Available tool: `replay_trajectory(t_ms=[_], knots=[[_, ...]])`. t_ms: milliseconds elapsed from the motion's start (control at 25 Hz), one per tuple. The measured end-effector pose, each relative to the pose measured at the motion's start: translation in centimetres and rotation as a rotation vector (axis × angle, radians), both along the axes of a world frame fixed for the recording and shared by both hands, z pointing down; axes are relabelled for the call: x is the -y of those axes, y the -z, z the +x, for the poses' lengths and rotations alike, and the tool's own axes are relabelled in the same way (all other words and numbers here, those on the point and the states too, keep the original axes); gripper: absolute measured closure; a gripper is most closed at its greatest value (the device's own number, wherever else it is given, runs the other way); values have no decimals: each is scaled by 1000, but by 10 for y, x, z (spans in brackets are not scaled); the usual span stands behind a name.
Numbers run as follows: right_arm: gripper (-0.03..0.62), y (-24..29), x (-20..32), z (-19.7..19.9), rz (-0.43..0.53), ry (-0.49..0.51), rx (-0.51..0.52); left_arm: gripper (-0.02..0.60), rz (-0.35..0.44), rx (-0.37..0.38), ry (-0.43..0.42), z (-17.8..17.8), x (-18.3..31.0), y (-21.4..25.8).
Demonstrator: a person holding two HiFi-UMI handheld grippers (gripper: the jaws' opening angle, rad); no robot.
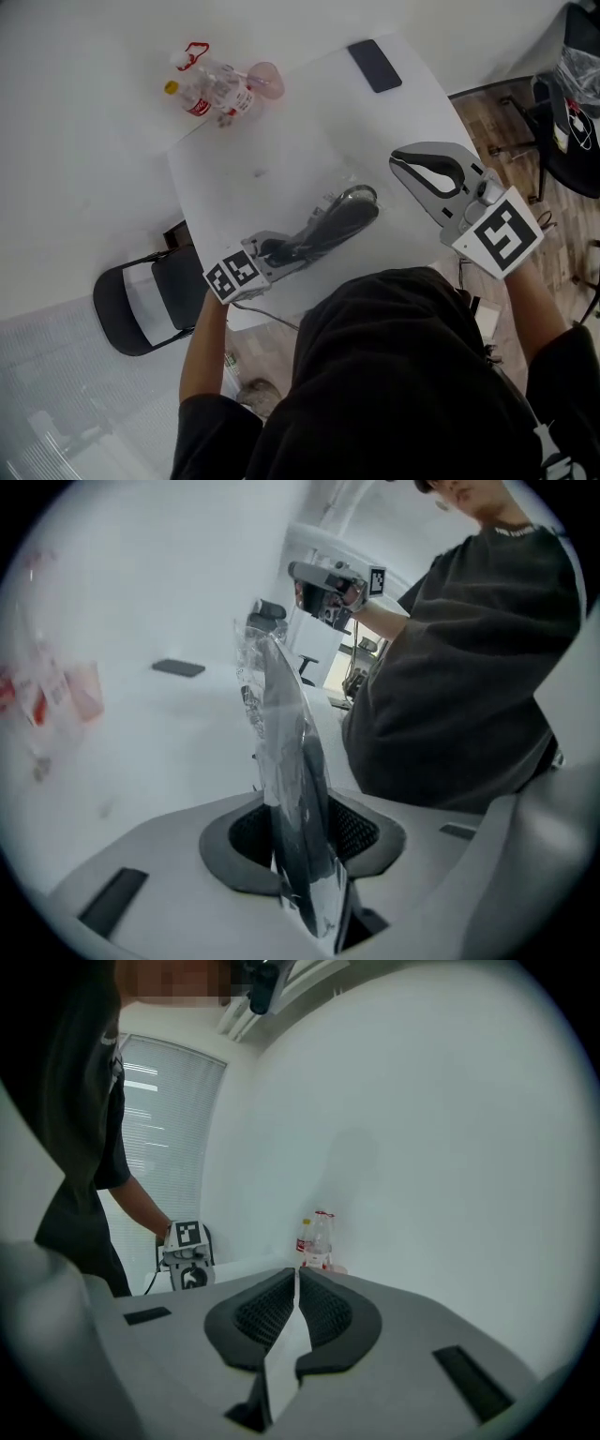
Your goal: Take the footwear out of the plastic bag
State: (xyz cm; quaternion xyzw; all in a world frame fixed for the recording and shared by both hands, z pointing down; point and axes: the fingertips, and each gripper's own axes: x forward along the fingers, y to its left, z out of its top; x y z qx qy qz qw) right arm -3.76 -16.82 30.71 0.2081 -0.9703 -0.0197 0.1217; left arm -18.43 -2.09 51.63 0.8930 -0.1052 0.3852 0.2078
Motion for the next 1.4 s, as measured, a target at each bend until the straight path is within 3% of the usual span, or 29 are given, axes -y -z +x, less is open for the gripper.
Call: replay_trajectory(t_ms=[280,400,480,640,920,1120,1240,1320,1400], knots=[[571,17,-14,-4,171,198,-190,440,500,172,1,-19,46,76],[566,26,-19,-9,280,247,-272,440,635,221,28,-20,60,108],[466,32,-23,-14,374,282,-327,440,683,234,46,-21,64,125],[450,54,-12,-20,592,260,-406,440,760,274,44,-23,72,145],[451,67,-19,-22,772,261,-456,440,810,307,74,-22,74,154],[451,63,-38,-28,769,324,-440,440,828,321,122,-23,76,158],[451,69,-34,-27,821,290,-473,440,813,337,140,-27,77,155],[451,85,-38,-27,750,296,-382,440,786,345,159,-34,80,152],[451,99,-54,-31,571,380,-229,440,775,343,164,-38,81,150]])
